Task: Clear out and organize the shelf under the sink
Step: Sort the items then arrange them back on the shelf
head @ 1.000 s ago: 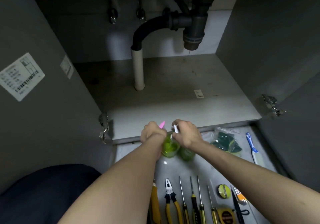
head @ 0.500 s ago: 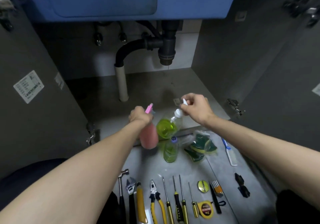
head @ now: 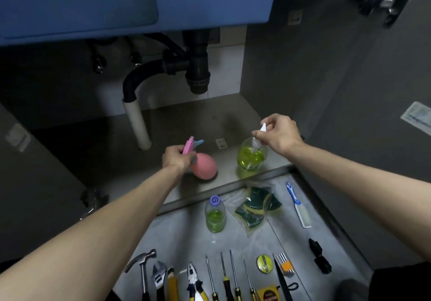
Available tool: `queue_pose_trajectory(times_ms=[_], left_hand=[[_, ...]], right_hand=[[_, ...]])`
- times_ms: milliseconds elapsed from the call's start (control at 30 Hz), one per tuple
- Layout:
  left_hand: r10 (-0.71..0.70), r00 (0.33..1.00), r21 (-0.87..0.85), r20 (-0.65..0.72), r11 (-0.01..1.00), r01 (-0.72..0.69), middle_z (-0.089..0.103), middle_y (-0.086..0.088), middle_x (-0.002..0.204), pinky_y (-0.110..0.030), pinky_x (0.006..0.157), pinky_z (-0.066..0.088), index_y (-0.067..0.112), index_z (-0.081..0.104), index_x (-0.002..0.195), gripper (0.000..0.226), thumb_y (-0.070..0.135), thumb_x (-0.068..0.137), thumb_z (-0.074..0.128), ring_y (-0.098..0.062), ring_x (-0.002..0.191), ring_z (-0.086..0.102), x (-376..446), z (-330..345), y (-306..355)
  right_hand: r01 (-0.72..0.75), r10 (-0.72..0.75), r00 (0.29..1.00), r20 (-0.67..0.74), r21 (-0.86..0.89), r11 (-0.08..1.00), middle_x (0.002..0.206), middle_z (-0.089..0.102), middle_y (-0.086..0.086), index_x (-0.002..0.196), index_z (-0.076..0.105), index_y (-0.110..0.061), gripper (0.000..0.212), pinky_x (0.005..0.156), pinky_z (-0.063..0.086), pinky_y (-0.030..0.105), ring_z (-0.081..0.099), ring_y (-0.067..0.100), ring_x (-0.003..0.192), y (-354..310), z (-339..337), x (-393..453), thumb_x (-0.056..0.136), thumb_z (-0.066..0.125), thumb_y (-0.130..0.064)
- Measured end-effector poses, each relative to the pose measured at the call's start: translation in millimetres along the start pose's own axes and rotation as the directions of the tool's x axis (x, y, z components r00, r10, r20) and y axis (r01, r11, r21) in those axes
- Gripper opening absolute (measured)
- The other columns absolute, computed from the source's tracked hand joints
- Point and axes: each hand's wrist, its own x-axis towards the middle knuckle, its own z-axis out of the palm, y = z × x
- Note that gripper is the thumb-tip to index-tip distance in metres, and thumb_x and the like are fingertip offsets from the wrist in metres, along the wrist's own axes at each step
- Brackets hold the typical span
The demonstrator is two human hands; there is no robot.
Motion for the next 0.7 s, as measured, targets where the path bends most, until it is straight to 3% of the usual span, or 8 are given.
queue_pose_trajectory(times_ms=[67,167,300,400,500,633,700], left_hand=[[0.000,1.000,-0.003,0.010,1.000,0.000,0.072,-0.012,0.090,-0.043,0.086,0.059,0.013,0.077,0.100,0.019,0.013,0.081,0.077,-0.031,0.094,0.071,12,13,-1],[0.004,1.000,0.012,0.023,1.000,-0.004,0.072,-0.013,0.093,-0.046,0.086,0.059,0.014,0.076,0.099,0.018,0.016,0.082,0.078,-0.032,0.094,0.070,30,31,-2],[0.063,0.997,0.122,0.052,0.990,-0.069,0.073,-0.011,0.094,-0.036,0.081,0.058,0.021,0.074,0.095,0.015,0.025,0.081,0.079,-0.030,0.091,0.070,56,53,10],[0.148,0.982,0.241,0.116,0.955,-0.172,0.072,-0.005,0.086,-0.031,0.073,0.052,0.025,0.070,0.083,0.011,0.031,0.079,0.079,-0.023,0.082,0.067,60,63,16],[0.158,0.973,0.213,0.169,0.958,-0.193,0.071,-0.003,0.084,-0.031,0.071,0.050,0.023,0.070,0.087,0.015,0.032,0.080,0.079,-0.021,0.080,0.066,56,67,2],[0.154,0.971,0.121,0.181,0.977,-0.177,0.073,-0.003,0.098,-0.035,0.084,0.054,0.019,0.067,0.106,0.038,0.026,0.074,0.087,-0.020,0.090,0.068,54,67,-28],[0.118,0.975,0.097,0.190,0.986,-0.138,0.073,-0.003,0.104,-0.037,0.088,0.056,0.018,0.064,0.114,0.052,0.021,0.069,0.090,-0.019,0.094,0.069,53,71,-42]], right_hand=[[-0.041,0.042,0.999,-0.006,0.014,0.999,0.098,0.074,0.011,0.091,0.067,-0.023,0.028,0.091,0.056,0.043,0.072,0.030,0.093,9,14,14,0.074,0.088,-0.032],[-0.104,0.104,0.995,0.005,0.105,0.989,0.085,0.072,0.007,0.090,0.068,-0.020,0.028,0.089,0.057,0.046,0.073,0.029,0.090,23,43,30,0.073,0.089,-0.024],[-0.166,0.157,0.985,0.067,0.150,0.975,0.095,0.071,0.008,0.083,0.061,-0.024,0.028,0.091,0.057,0.043,0.070,0.029,0.098,49,88,46,0.075,0.088,-0.021],[-0.070,0.062,0.994,0.090,0.085,0.994,0.087,0.066,-0.005,0.098,0.062,-0.027,0.030,0.083,0.055,0.032,0.067,0.021,0.093,59,109,51,0.078,0.083,-0.032],[0.024,-0.040,0.994,0.097,0.161,0.987,0.082,0.063,-0.015,0.113,0.061,-0.030,0.042,0.076,0.054,0.032,0.066,0.013,0.086,63,118,43,0.076,0.075,-0.041],[0.065,-0.103,0.983,0.149,0.243,0.968,0.109,0.047,-0.031,0.134,0.046,-0.037,0.065,0.098,0.046,0.033,0.051,0.010,0.121,84,127,31,0.074,0.068,-0.041],[0.045,-0.090,0.967,0.237,0.186,0.982,0.117,0.046,-0.021,0.142,0.039,-0.035,0.079,0.101,0.041,0.032,0.044,0.013,0.126,99,134,30,0.070,0.072,-0.036]])
